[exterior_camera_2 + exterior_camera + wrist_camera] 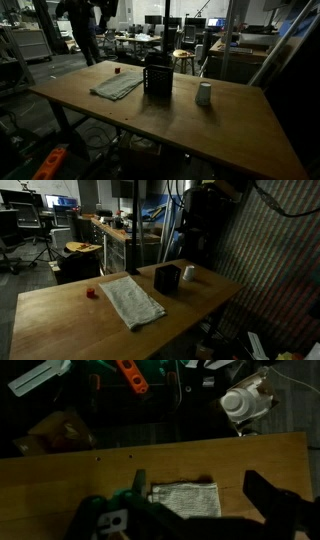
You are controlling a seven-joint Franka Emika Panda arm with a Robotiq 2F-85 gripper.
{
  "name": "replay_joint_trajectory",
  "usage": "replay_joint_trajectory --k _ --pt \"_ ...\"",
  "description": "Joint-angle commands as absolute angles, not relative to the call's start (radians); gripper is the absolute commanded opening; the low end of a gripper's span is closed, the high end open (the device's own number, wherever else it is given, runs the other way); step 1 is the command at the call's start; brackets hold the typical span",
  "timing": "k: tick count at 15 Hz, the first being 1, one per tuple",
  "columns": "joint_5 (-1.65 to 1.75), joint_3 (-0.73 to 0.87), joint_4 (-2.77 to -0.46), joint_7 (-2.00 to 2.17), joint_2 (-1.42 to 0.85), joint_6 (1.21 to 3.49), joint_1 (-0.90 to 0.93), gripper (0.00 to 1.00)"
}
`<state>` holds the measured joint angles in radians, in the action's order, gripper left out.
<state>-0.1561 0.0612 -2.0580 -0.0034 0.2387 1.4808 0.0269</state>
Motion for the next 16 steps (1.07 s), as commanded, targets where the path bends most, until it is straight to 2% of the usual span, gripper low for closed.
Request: replay_joint_trajectory --k 1,8,16 --pt "-0.159 0.047 -2.053 -0.006 0.238 1.478 0.010 1.00" --pt "-0.155 0.023 -2.066 -0.035 0.223 1.510 0.027 1.00" --pt "-0.167 -0.040 -2.096 -0.134 0.139 1.735 0.068 1.00"
